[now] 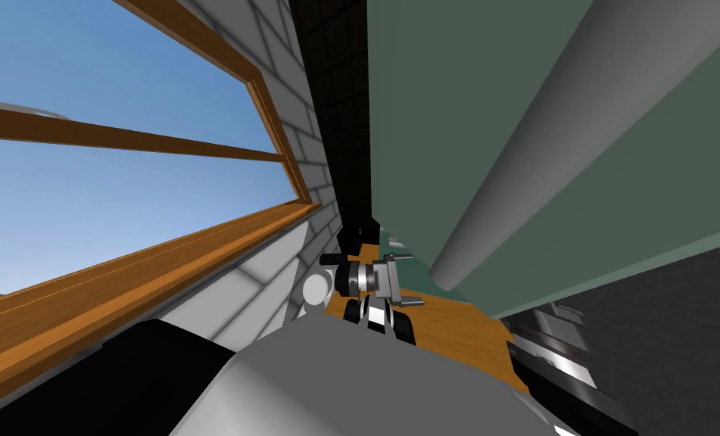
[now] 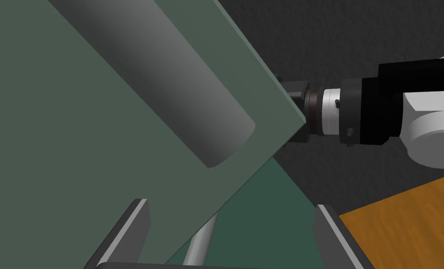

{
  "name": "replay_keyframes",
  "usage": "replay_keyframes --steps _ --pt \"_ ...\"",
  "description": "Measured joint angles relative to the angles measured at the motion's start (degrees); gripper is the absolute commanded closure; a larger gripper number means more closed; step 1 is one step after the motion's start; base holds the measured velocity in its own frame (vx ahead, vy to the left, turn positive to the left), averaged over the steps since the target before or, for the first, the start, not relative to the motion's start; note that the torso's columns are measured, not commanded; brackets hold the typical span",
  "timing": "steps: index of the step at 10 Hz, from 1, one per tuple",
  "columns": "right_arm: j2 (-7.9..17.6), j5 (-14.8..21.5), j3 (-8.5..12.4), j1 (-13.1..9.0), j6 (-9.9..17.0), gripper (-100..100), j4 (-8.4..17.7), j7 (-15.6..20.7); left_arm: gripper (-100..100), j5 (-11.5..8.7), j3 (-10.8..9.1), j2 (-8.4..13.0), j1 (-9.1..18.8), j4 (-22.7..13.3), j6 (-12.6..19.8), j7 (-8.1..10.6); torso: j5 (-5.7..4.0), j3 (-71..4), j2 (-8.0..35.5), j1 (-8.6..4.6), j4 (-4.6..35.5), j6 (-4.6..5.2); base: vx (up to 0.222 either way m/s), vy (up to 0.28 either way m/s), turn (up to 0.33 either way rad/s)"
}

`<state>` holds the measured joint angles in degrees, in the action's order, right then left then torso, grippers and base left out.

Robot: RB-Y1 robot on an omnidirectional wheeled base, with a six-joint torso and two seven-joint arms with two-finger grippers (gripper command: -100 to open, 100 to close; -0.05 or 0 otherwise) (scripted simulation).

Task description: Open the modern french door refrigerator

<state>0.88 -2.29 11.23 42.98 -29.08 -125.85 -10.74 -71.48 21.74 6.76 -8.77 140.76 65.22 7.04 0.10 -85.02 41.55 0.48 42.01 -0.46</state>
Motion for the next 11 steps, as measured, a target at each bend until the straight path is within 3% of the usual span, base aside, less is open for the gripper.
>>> replay_keyframes --steps 5,9,11 --pt "-0.22 -0.48 1.06 0.58 -0.39 0 -0.05 -0.26 -100 -0.7 -0.88 -0.26 0.53 -0.18 2.76 4.5 0.03 -0.01 0.02 0.0 0.03 -0.04 0.029 -0.045 0.051" --pt "-0.38 -0.84 1.84 0.97 -0.66 0 -0.1 -0.46 -100 -1.14 -0.79 -1.06 0.78 4.42 4.59 6.84 0.01 0.11 0.17 0.02 0.05 0.05 0.016 -0.025 0.014" --pt "-0.45 -1.0 2.18 1.13 -0.76 0 -0.1 -0.54 -100 -1.54 -1.06 -1.19 0.76 7.35 4.92 7.12 0.01 0.15 0.25 -0.03 0.09 0.09 0.0 0.0 0.0"
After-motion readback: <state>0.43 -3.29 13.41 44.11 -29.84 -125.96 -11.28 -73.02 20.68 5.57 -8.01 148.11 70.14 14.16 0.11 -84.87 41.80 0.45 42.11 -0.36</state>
